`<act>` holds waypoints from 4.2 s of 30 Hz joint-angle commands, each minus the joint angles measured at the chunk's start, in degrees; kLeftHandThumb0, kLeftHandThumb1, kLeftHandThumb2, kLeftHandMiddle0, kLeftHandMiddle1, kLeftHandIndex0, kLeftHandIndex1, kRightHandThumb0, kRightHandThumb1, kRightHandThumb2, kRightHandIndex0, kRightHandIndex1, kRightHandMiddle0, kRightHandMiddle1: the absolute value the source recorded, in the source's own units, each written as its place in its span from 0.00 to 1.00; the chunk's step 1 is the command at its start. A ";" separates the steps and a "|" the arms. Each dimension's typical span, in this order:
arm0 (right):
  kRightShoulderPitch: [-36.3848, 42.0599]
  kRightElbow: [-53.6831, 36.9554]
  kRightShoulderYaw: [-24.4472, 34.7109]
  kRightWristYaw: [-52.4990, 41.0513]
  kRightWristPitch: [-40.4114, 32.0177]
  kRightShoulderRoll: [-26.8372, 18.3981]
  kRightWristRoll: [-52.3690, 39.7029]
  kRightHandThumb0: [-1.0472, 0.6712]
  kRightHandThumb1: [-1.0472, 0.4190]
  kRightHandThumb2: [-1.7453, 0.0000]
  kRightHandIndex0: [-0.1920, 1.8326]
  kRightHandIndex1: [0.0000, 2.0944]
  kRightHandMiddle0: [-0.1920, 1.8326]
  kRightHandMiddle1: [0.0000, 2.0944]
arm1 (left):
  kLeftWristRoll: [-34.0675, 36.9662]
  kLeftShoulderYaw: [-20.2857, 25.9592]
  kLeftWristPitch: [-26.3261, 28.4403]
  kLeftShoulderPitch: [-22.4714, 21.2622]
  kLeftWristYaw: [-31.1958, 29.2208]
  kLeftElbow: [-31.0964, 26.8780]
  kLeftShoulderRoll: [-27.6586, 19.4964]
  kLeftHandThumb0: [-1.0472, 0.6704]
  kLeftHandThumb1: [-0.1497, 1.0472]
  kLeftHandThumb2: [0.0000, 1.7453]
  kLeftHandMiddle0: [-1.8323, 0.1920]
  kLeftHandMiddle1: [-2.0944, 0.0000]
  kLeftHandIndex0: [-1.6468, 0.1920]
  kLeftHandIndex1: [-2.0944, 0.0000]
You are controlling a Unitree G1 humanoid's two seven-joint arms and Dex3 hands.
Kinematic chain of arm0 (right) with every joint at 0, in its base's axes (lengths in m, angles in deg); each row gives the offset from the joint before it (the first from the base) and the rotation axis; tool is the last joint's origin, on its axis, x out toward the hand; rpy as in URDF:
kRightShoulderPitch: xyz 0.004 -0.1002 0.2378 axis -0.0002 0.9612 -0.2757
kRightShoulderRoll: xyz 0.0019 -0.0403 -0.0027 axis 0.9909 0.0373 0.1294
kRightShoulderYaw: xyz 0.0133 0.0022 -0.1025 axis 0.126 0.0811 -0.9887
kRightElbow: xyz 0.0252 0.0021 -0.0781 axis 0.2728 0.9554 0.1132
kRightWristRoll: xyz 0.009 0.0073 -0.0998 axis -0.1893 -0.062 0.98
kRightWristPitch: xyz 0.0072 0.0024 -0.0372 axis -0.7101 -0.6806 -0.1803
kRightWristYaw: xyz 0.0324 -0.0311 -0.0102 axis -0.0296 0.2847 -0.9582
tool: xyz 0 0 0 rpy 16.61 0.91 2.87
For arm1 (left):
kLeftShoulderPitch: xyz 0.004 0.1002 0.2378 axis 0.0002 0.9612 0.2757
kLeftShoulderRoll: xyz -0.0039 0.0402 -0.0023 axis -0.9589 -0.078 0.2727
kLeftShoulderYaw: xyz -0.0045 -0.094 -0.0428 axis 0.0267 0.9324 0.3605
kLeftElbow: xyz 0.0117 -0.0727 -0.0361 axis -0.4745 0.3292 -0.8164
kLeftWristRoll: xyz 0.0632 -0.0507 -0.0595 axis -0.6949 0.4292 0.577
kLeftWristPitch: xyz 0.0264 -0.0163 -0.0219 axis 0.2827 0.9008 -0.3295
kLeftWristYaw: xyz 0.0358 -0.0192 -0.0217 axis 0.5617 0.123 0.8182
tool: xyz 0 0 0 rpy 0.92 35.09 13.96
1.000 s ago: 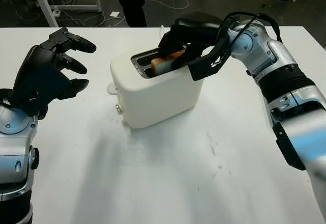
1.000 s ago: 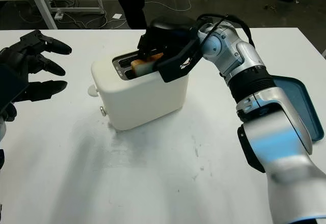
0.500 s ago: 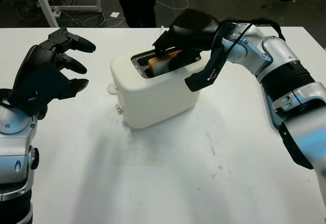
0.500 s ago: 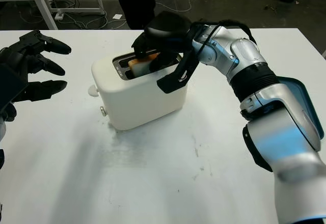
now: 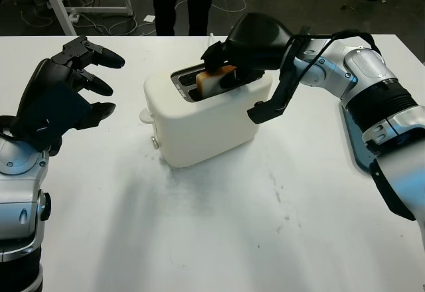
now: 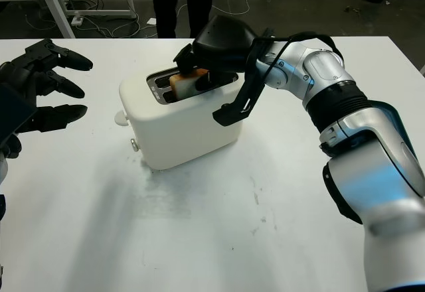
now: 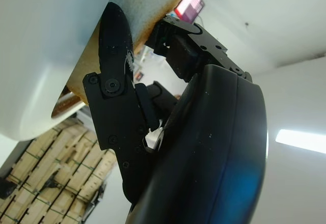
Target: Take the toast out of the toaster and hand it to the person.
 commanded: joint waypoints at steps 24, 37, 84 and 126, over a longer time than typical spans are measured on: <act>-7.16 14.31 15.85 -8.92 -1.29 2.20 -18.92 0.29 0.09 0.75 0.63 0.83 0.51 0.83 | -0.37 -0.79 0.06 -0.68 0.21 0.78 -0.42 0.89 0.89 0.18 0.76 0.28 0.75 0.42; -7.83 20.51 27.80 -17.57 -12.66 2.93 -33.61 0.29 0.09 0.77 0.62 0.83 0.52 0.83 | -0.51 -0.66 0.57 -0.45 0.12 0.15 -0.74 0.89 0.89 0.18 0.76 0.29 0.75 0.43; 7.95 28.00 37.11 3.22 -27.71 6.98 -39.14 0.39 0.09 0.82 0.55 0.83 0.44 0.83 | 0.01 0.40 2.88 0.56 -0.45 -0.92 -1.35 0.86 0.89 0.16 0.76 0.33 0.73 0.48; 7.49 28.15 37.67 0.94 -27.58 8.57 -39.62 0.43 0.09 0.79 0.49 0.83 0.36 0.83 | 0.48 0.68 2.81 -0.25 -1.15 0.27 -1.59 0.86 0.89 0.15 0.75 0.32 0.72 0.49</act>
